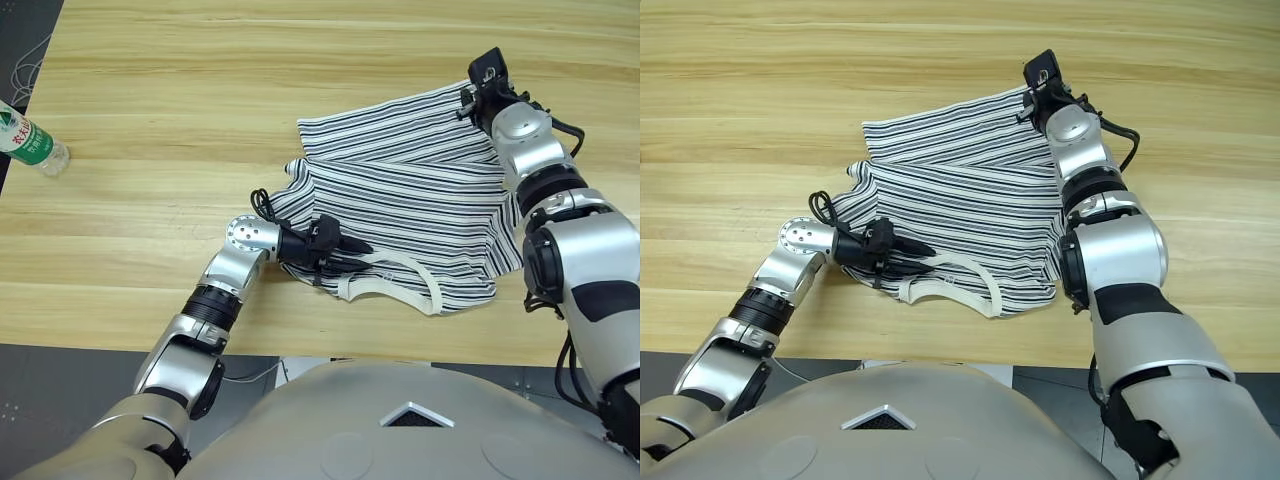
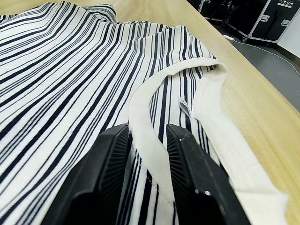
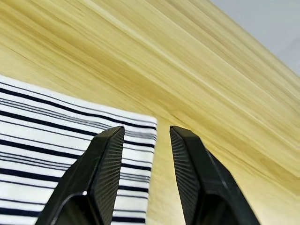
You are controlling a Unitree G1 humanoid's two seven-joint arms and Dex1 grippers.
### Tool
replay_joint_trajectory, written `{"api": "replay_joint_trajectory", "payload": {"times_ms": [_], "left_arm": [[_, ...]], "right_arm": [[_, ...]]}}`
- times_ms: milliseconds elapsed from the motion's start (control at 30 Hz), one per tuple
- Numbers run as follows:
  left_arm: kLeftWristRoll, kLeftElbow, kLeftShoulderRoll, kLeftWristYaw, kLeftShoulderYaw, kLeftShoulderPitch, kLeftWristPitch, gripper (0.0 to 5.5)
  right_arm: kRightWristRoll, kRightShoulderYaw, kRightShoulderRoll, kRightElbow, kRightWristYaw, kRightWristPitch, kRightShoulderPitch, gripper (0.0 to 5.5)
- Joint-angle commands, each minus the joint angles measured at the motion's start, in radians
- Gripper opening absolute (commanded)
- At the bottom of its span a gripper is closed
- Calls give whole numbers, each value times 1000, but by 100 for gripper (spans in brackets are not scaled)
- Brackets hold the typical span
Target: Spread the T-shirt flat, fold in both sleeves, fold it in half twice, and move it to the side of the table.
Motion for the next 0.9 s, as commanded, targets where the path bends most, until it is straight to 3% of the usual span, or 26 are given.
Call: {"api": "replay_joint_trajectory", "payload": {"times_ms": [33,100,200,367,500,700,900], "left_arm": [[35,29,23,10,-10,42,51,150],[39,33,19,11,-12,43,48,150],[41,38,17,13,-13,46,43,150],[44,2,24,4,-27,68,45,150],[44,-37,30,-2,-40,89,52,150],[36,-81,59,-7,-44,130,58,150],[31,-98,59,0,-43,148,67,150]], "right_arm": [[38,-50,-3,-16,128,-59,-19,178],[129,-121,25,-68,281,-160,-33,178],[211,-161,63,-118,499,-149,-51,178],[107,-35,110,-57,668,82,-41,178],[20,36,154,1,625,225,-10,178],[-9,45,192,22,529,238,7,178],[-54,55,158,33,254,198,21,178]]}}
